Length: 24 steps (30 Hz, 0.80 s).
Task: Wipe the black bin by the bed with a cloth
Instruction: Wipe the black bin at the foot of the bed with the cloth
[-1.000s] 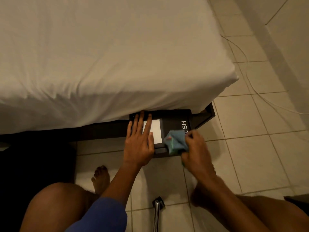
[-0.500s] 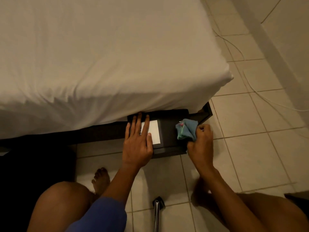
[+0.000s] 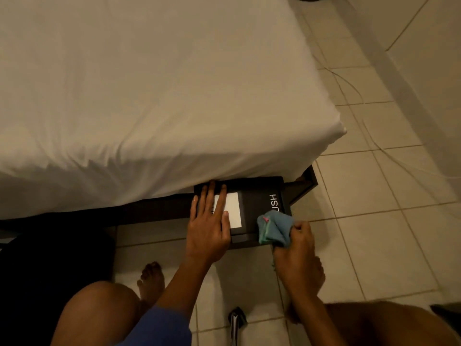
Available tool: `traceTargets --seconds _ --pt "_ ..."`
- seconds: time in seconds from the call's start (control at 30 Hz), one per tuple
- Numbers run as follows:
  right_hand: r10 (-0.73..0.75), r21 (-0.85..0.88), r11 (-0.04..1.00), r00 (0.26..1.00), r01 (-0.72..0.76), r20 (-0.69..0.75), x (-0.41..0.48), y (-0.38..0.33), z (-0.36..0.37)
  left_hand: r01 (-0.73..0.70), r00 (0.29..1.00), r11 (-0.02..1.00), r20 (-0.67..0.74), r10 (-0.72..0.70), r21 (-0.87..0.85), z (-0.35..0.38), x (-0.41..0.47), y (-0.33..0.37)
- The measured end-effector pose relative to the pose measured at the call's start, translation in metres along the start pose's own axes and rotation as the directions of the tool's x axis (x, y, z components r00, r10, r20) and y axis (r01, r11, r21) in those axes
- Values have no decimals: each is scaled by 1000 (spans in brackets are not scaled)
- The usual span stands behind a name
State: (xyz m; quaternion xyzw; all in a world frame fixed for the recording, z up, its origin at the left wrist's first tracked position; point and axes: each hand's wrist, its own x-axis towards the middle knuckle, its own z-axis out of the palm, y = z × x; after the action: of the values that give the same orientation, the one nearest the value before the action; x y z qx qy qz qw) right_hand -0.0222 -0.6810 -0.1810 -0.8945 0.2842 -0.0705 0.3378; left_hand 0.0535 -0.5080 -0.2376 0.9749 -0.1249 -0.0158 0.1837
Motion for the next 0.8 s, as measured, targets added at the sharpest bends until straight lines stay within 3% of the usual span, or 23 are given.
traceTargets --seconds 0.27,0.43,0.6,0.73,0.8 --pt "-3 -50 999 999 1 -38 51 -6 17 1 1000 1000 -16 -1 0 4 -1 1" --pt "-84 -53 994 990 91 115 21 6 7 1 1000 1000 -29 -1 -16 4 -1 3" --pt "-104 -61 993 994 103 -15 63 -7 17 0 1000 1000 -25 0 -3 3 3 4" --pt "-239 -46 967 955 250 174 24 -3 19 -2 1000 1000 -9 2 7 3 -1 5" --pt "-189 -11 981 967 193 171 19 16 9 7 1000 1000 -16 -7 8 2 0 7"
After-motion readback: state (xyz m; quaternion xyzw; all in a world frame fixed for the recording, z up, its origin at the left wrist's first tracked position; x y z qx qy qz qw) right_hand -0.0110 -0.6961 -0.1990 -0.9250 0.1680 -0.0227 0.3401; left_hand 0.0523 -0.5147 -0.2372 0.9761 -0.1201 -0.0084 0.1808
